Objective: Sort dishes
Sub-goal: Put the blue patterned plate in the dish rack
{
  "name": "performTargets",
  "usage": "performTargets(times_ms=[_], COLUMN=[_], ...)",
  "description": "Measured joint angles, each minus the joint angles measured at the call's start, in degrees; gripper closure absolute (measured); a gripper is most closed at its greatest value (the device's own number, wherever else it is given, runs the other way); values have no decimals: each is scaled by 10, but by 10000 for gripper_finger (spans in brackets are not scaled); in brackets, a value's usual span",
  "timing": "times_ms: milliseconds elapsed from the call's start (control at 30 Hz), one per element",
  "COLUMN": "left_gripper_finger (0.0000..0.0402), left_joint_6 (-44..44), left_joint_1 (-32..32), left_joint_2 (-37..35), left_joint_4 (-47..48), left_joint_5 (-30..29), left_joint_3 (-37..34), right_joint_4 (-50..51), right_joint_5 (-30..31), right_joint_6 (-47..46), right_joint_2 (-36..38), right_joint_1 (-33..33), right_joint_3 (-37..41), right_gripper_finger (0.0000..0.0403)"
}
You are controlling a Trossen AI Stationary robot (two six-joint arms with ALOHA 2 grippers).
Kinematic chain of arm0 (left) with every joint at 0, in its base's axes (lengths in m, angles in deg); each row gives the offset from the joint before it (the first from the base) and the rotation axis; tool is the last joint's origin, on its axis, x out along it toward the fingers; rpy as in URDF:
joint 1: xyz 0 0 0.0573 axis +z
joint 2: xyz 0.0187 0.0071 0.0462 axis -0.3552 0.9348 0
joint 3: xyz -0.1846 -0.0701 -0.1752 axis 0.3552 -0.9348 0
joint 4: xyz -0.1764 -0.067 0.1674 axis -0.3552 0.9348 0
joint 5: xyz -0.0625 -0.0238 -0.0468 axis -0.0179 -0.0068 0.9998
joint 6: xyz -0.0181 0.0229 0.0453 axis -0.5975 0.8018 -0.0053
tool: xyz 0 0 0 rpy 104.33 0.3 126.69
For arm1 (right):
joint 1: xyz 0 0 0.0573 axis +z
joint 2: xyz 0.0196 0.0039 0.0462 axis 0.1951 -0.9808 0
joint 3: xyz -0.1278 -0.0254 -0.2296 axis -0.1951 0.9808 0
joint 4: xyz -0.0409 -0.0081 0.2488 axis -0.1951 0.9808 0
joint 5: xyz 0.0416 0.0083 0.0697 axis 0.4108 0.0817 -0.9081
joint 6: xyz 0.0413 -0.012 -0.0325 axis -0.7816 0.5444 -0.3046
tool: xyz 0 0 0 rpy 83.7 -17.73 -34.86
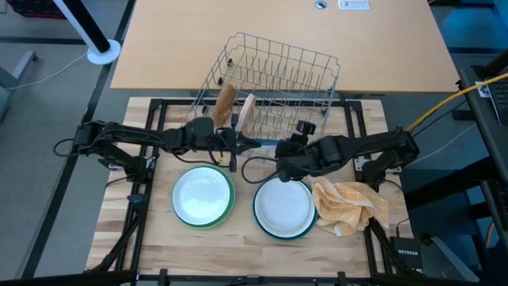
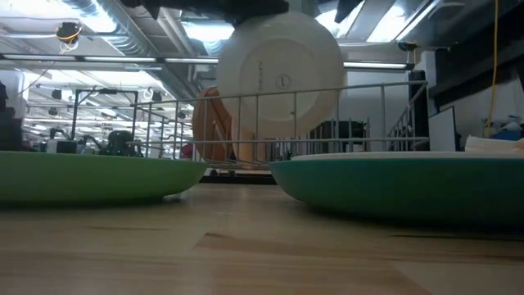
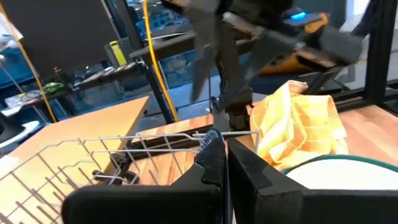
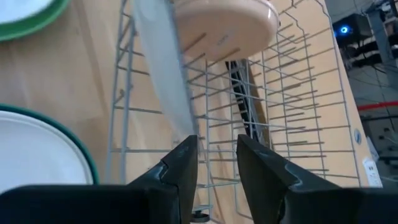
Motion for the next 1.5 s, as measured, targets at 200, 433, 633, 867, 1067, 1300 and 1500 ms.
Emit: performTargets(times_ms=[200, 433, 633, 867, 1067, 1300, 1500], left_gripper_finger=[401, 401, 401, 401, 401, 401, 401], left_joint_6=[6, 6, 6, 6, 6, 6, 6], left_joint_1=[0, 0, 0, -1, -1, -1, -1], left_joint_2=[5, 6, 6, 6, 6, 6, 6], left_joint_4=[2, 12, 17, 19, 19, 19, 19], left_joint_5=[-2, -2, -2, 3, 6, 7, 15], left_joint_3=[0, 0, 0, 0, 0, -1, -1], right_joint_4=[-14, -32, -61, -91, -93, -127, -158], right_joint_5=[-6, -35, -90, -90, -91, -195, -225], right_joint_6=[0, 0, 10, 33, 33, 58, 90], right_joint_2=[0, 0, 0, 0, 0, 0, 0], right_joint_1=[-11, -10, -10, -21, -42, -76, -104], right_joint_3=[18, 17, 17, 17, 17, 17, 17], right_gripper_finger=[286, 286, 286, 286, 286, 286, 286])
